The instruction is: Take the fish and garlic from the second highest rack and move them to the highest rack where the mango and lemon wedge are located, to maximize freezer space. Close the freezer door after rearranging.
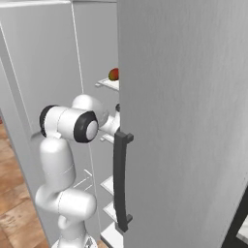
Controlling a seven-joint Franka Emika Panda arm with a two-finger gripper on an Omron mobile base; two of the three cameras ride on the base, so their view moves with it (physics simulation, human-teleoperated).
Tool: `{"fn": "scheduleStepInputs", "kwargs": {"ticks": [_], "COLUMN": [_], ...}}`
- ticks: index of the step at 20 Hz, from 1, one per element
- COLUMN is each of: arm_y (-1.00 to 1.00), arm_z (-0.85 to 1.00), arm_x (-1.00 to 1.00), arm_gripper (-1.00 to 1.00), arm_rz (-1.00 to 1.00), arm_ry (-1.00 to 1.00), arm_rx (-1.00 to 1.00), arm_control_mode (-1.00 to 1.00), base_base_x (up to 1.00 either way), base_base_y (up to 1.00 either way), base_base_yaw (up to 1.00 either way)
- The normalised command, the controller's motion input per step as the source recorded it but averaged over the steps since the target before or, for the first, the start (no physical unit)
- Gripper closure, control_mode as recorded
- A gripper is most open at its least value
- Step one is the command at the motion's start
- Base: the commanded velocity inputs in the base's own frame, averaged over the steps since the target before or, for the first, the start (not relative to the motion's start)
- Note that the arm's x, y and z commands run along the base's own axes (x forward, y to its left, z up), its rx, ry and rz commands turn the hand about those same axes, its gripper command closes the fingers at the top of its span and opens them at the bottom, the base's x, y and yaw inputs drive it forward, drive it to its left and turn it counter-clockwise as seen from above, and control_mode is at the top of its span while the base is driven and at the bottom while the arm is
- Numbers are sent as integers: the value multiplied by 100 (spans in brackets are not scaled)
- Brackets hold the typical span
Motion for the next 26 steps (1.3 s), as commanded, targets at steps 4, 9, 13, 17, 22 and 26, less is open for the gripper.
{"fn": "scheduleStepInputs", "kwargs": {"ticks": [4,9,13,17,22,26], "arm_y": [32,8,0,1,0,0], "arm_z": [35,74,84,79,78,73], "arm_x": [-22,-35,-41,-57,-67,-81], "arm_gripper": [100,100,100,100,100,100], "arm_rz": [-11,-13,-13,-6,-3,0], "arm_ry": [-5,-4,0,0,0,0], "arm_rx": [0,0,0,0,5,7], "arm_control_mode": [-100,-100,-100,-100,-100,-100], "base_base_x": [0,0,0,0,0,0], "base_base_y": [0,0,0,0,0,0], "base_base_yaw": [0,0,0,0,0,0]}}
